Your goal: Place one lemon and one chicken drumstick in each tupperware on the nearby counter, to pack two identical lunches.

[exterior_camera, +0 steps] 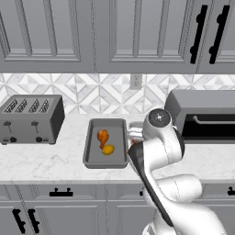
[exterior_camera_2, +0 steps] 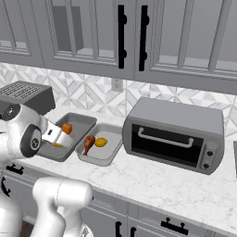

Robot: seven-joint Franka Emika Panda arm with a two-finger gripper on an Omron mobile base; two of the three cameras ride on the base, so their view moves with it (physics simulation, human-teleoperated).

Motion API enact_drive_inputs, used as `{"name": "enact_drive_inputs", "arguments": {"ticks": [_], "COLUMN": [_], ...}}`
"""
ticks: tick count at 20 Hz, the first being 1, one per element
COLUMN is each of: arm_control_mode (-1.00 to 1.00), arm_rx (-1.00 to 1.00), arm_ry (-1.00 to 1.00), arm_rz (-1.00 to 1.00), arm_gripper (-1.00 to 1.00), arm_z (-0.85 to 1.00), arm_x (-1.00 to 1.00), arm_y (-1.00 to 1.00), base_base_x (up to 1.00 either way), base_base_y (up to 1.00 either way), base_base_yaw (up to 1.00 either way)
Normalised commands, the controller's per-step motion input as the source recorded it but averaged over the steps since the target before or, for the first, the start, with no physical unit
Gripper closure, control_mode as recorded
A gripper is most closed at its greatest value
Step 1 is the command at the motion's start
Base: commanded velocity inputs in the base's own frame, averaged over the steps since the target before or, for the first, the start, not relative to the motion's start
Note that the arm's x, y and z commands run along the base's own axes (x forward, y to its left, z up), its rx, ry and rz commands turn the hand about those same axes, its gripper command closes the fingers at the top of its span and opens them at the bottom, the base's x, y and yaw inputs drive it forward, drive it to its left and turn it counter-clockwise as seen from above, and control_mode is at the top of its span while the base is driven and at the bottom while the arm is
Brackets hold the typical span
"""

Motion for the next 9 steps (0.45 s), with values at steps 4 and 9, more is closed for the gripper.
{"name": "enact_drive_inputs", "arguments": {"ticks": [4, 9], "arm_control_mode": [-1.0, -1.0], "arm_rx": [-0.22, -0.09], "arm_ry": [-0.31, -0.15], "arm_rz": [0.05, 0.01], "arm_gripper": [-1.0, -1.0], "arm_z": [0.05, 0.01], "arm_x": [-0.51, -0.38], "arm_y": [0.56, 0.15], "base_base_x": [0.0, 0.0], "base_base_y": [0.0, 0.0], "base_base_yaw": [0.0, 0.0]}}
